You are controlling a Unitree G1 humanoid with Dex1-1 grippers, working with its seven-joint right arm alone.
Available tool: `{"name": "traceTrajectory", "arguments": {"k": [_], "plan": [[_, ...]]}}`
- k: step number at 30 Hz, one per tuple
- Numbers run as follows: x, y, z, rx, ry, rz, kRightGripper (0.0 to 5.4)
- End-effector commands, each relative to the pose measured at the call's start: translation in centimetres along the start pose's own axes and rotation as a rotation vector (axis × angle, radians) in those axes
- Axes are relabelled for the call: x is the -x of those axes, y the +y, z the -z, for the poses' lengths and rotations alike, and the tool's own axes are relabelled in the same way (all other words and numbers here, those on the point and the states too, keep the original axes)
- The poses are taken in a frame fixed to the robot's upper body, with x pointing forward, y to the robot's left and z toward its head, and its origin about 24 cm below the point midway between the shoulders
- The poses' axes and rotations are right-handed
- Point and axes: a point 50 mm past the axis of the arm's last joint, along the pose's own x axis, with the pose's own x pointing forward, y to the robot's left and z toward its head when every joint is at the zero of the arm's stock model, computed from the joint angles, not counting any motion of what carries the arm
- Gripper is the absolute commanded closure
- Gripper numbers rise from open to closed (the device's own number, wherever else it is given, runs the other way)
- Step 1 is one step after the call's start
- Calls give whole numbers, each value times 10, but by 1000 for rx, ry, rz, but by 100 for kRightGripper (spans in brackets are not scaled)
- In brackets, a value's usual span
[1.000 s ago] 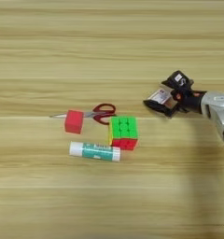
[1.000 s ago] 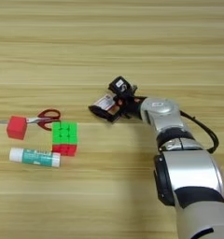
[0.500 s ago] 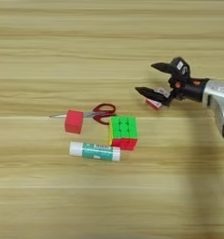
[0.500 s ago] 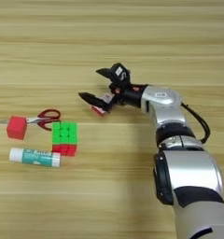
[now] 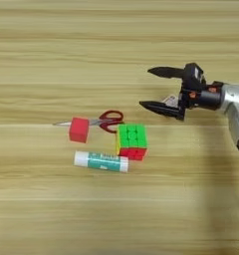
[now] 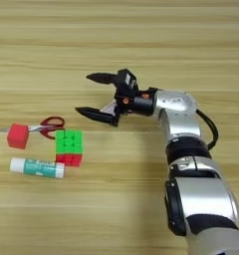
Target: Move the objects on the table
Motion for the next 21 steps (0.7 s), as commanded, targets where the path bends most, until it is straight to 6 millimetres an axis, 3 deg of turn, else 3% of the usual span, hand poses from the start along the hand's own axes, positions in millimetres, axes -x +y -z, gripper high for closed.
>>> {"name": "traceTrajectory", "arguments": {"k": [1,8,21], "plan": [[4,-6,-30,119,-10,-43,3],[5,15,-19,98,55,-181,3],[-7,23,-1,84,143,-199,3]]}}
